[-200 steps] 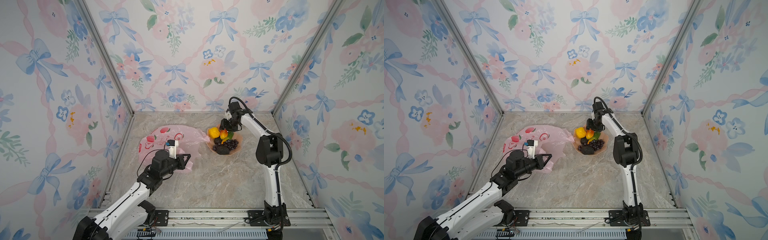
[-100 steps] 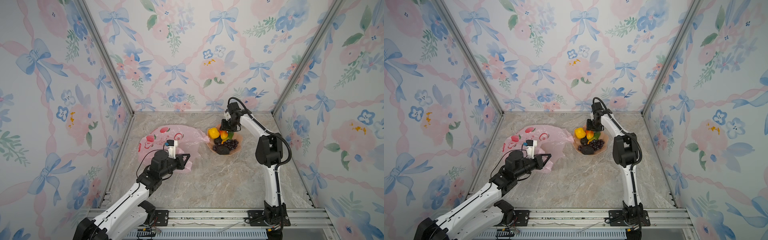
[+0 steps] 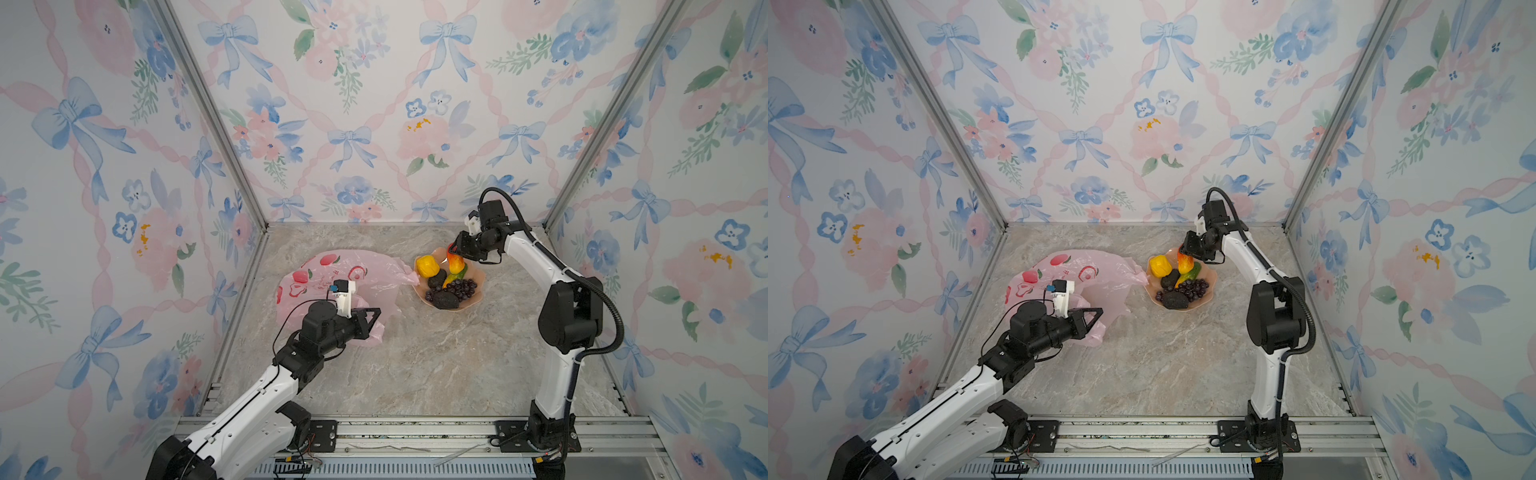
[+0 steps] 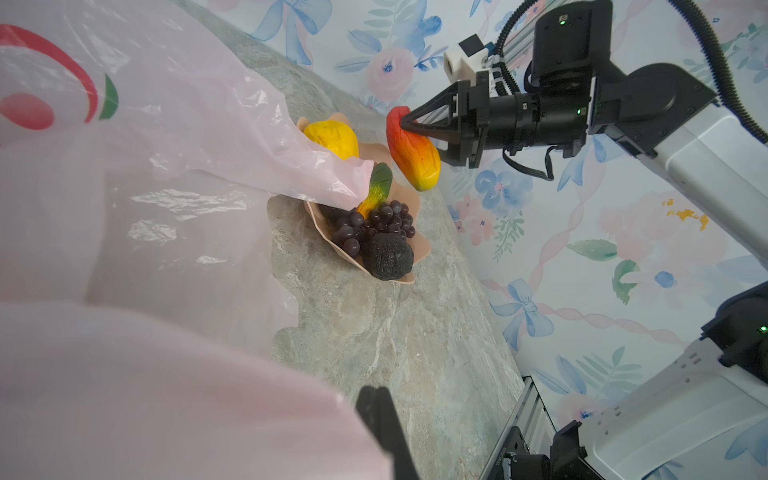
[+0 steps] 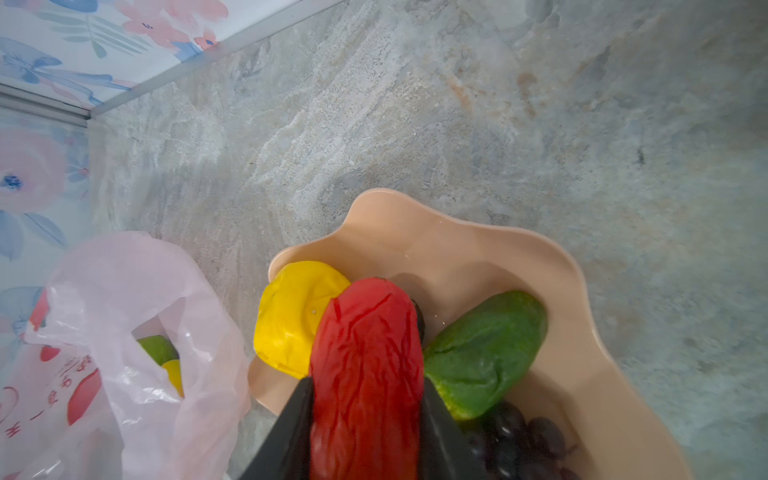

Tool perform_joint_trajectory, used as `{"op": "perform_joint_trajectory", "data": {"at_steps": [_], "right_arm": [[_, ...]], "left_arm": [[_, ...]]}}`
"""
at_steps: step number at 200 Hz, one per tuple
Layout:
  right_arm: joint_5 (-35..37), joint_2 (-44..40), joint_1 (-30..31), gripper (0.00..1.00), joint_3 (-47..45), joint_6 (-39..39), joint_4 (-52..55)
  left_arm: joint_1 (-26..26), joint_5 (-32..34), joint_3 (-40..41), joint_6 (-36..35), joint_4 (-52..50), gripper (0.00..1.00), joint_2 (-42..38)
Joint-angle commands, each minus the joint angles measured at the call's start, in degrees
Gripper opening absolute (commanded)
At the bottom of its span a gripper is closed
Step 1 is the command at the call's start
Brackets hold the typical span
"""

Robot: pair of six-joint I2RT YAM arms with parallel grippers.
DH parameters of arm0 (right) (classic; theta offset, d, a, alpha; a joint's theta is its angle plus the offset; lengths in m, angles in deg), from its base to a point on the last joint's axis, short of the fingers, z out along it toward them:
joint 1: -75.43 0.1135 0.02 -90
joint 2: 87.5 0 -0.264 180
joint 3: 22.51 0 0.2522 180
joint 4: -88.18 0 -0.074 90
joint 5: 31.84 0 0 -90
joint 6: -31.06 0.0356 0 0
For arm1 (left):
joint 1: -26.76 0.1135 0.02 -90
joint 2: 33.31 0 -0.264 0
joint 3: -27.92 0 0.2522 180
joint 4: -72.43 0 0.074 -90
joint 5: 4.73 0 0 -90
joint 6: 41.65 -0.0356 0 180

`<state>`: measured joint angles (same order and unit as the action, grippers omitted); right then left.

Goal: Place the fruits into the plastic bag
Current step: Pick up the fruit from the plate, then place the fruit in the plastic bag.

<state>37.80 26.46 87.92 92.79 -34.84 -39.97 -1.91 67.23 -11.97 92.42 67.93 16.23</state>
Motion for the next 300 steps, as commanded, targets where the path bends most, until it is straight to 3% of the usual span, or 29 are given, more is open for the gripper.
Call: {"op": "perform_joint_trajectory", "data": {"at_steps": [1,34,73,127,240,271,300], "right_arm": [[-8.12,-5.99,0.63,0.35,-4.43,3.49,-4.63],[-13.70,-12.74,4.36,0.35,-10.40,4.35,-7.14],[-18.48,-13.47,11.76,0.35,-10.93,2.39,-6.19],[-20.93,-4.84,21.14,0.35,-3.53,-0.82,-2.32],[-27.71,10.88,29.95,0.35,8.77,-2.03,4.63],[-27.88,14.91,31.04,0.35,12.62,0.74,4.27],[-25.62,15.42,30.99,0.35,11.06,9.39,-5.47]], "left_arm": [[0.42,-1.55,0.04,0.49,1.55,0.00,-0.87],[0.43,-2.21,-0.37,0.14,1.38,0.00,-0.76],[0.45,-3.87,-1.34,-0.47,1.38,0.00,-0.86],[0.41,-5.34,-1.02,-0.79,1.60,0.00,-3.76],[0.45,-7.31,-0.88,-2.14,2.23,0.00,-6.10],[0.45,-8.30,-0.79,-1.90,2.64,0.00,-6.55],[0.28,-9.41,-0.45,-1.58,3.12,0.00,-6.73]]}}
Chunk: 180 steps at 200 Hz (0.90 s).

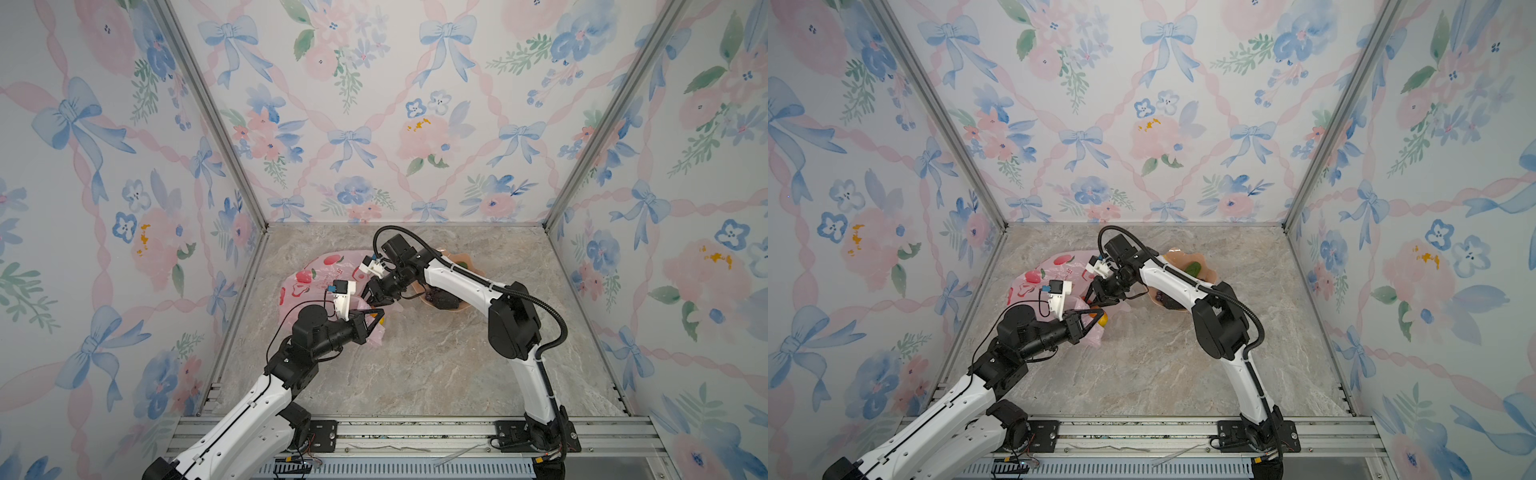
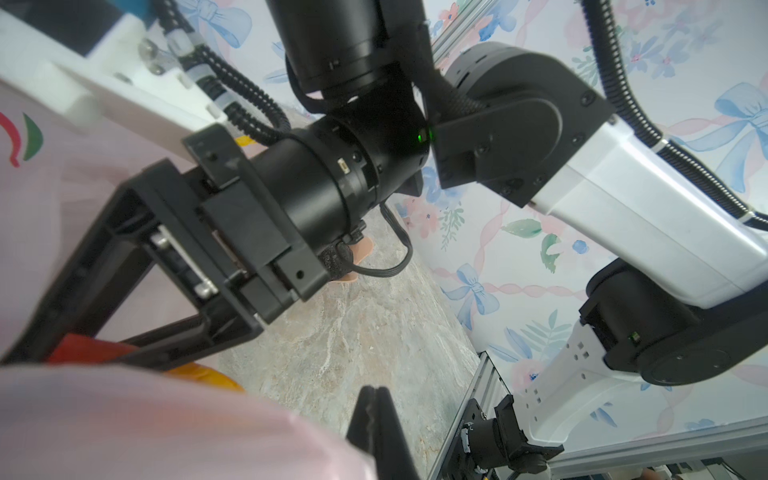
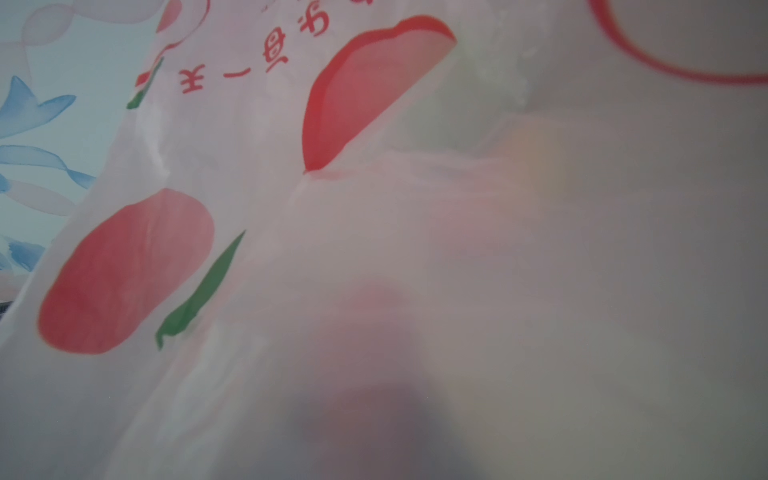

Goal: Place the fruits into the plastic bag
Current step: Place the fruit in the plastic bag.

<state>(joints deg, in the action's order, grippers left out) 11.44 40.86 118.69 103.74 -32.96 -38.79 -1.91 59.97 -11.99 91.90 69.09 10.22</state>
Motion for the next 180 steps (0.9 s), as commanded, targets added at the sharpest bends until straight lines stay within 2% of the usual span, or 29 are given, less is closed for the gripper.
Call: {"op": "perform_joint_trajectory", "data": {"at_steps": [1,46,82,120,142,161,180], "right_arm": [[0.75,1.06,0.18,0.35,0.02,7.86,-7.00],[8.93,2.49,0.55,0.35,-3.21,22.58,-22.47],[15.13,4.13,1.04,0.34,-5.06,29.73,-30.95],[21.63,4.23,1.30,0.34,-7.78,33.05,-36.75],[24.30,3.77,1.59,0.34,-9.16,32.21,-37.51],[25.10,3.81,1.56,0.35,-9.68,31.58,-37.39],[24.41,4.18,1.65,0.41,-9.65,31.34,-37.43]], "left_arm": [[0.19,-2.18,-0.36,-1.08,2.02,0.00,-0.72],[-1.37,-3.22,0.55,-0.04,4.58,0.00,0.17],[-3.06,-3.27,0.23,-0.17,5.48,0.00,1.62],[-3.38,-2.70,0.86,-0.14,5.58,0.00,1.06],[-3.29,-1.17,1.84,0.19,5.58,0.00,-0.08],[-3.29,-0.46,2.17,0.31,5.58,0.00,-0.55],[-3.25,-0.11,2.20,0.22,5.56,0.00,-0.24]]}}
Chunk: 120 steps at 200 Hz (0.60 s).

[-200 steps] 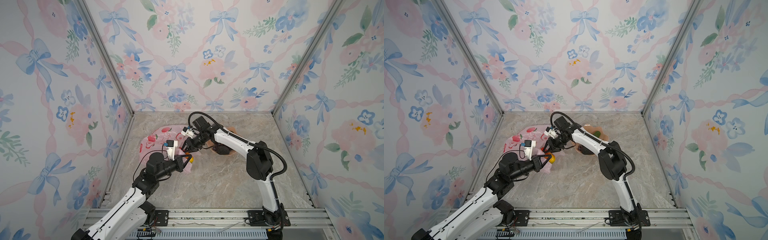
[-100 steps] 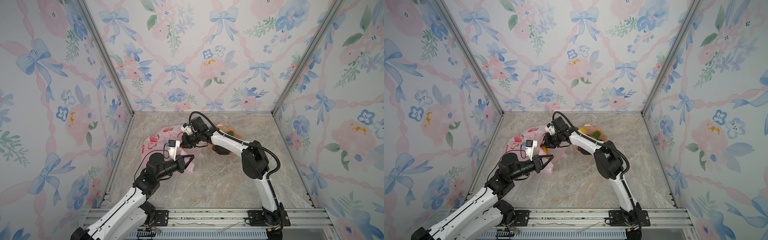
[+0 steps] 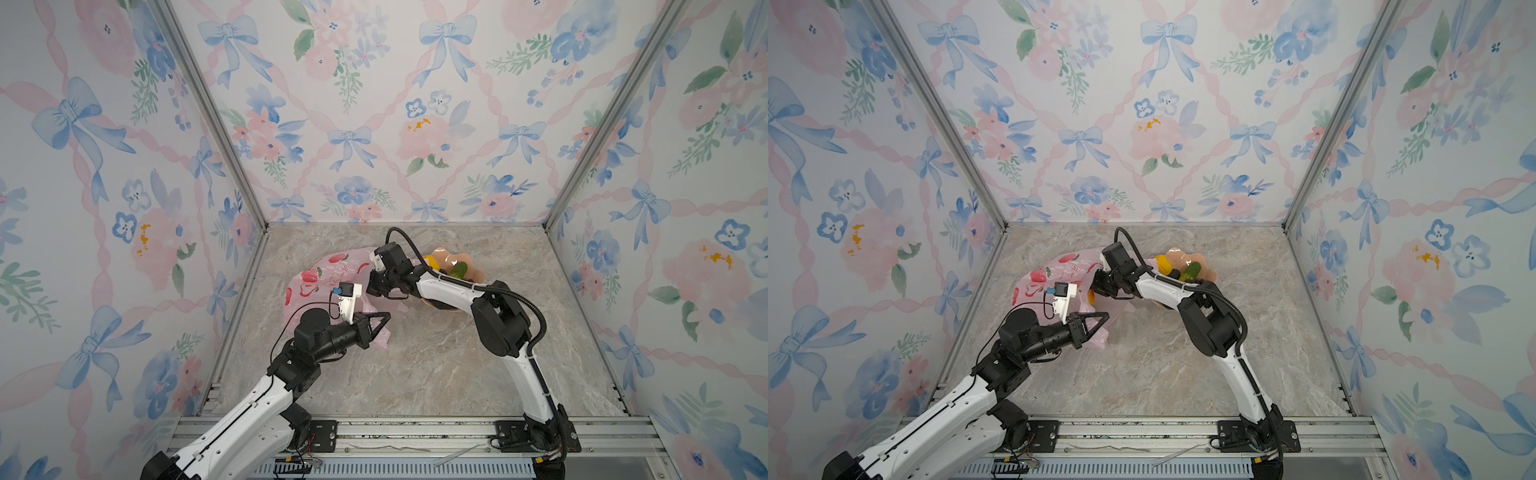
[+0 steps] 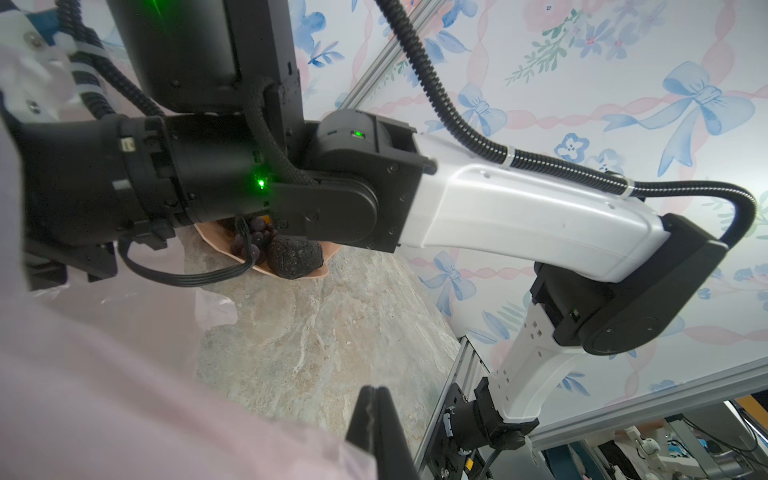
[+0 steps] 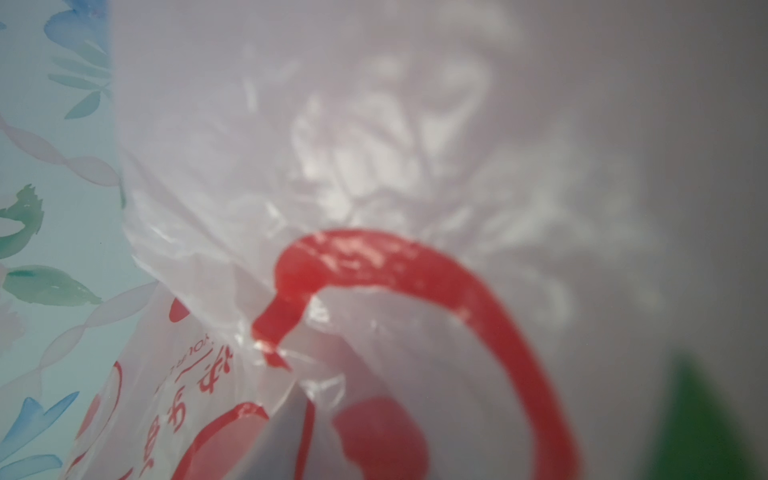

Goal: Place the fruits into the plastic bag
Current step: Place the fruit in the plastic bag.

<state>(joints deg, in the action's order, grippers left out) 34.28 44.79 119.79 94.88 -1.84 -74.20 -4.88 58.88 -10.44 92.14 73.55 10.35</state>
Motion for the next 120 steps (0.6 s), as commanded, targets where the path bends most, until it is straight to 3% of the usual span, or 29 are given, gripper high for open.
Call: {"op": "perform_joint_trajectory", "data": {"at_steps": [1,34,68,120], "right_arm": [[1.56,0.25,0.55,0.42,-0.87,0.14,-2.08],[1.16,-0.66,0.76,0.61,-1.86,-1.77,-2.17],[-0.14,-1.50,0.75,0.73,-2.40,-3.19,-2.67],[-0.82,-1.86,0.73,0.76,-2.47,-3.84,-3.06]], "left_arm": [[-0.27,0.99,0.63,-0.02,1.11,0.00,-0.35],[-0.03,2.26,0.60,0.09,1.12,0.00,-0.19],[0.64,2.57,0.92,0.57,1.02,0.00,-0.24],[1.23,2.49,0.96,0.86,0.95,0.00,-0.59]]}}
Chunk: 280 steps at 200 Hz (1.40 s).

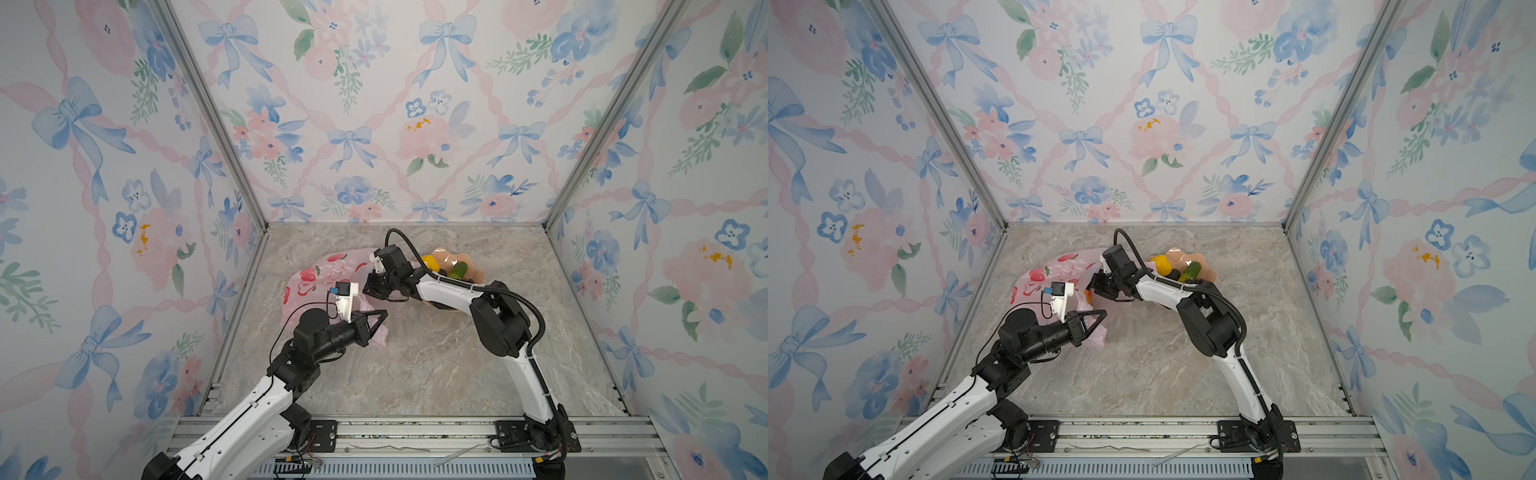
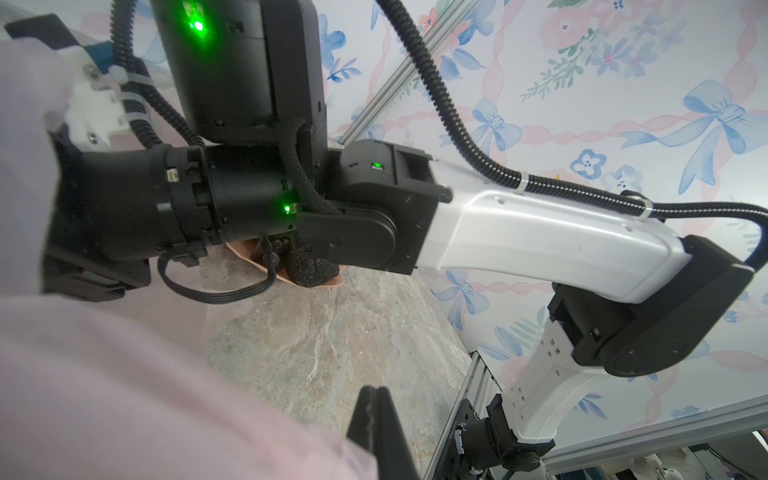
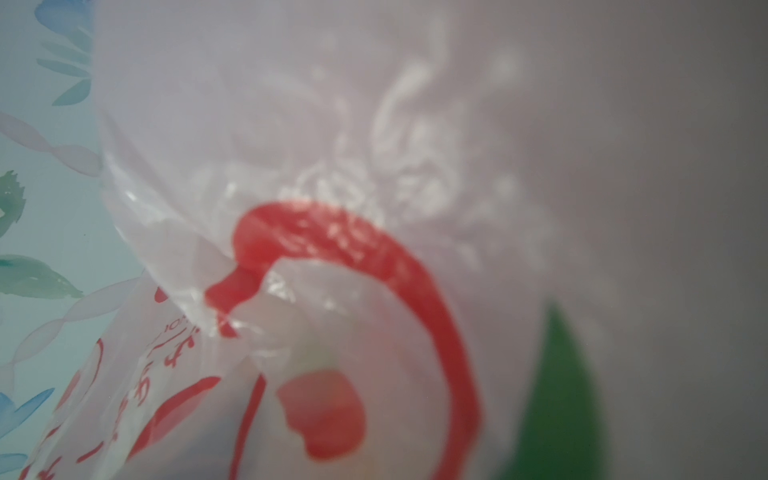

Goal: Place the fruits into the plastic bag
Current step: Place the fruit in the plastic bag.

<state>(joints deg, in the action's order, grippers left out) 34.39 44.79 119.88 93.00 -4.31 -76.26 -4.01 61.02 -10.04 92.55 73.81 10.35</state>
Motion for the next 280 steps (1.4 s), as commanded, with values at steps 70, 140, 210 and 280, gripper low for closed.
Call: {"op": "perform_joint_trajectory", "data": {"at_steps": [70,140,210,280], "right_arm": [[0.19,-3.63,0.66,0.76,-0.27,-4.71,2.42],[2.05,-6.49,0.69,0.77,-0.09,-9.16,6.90],[4.38,-10.85,0.64,0.78,-0.51,-14.30,14.06],[4.52,-15.73,0.49,0.80,-1.39,-17.71,19.62]], "left_arm": [[0.76,0.34,0.85,0.36,0.33,0.00,-1.01],[1.66,1.26,1.43,0.55,-0.93,0.00,-2.58],[2.63,3.47,1.28,0.22,-5.05,0.00,-5.02],[3.64,4.96,1.43,0.03,-8.17,0.00,-7.78]]}}
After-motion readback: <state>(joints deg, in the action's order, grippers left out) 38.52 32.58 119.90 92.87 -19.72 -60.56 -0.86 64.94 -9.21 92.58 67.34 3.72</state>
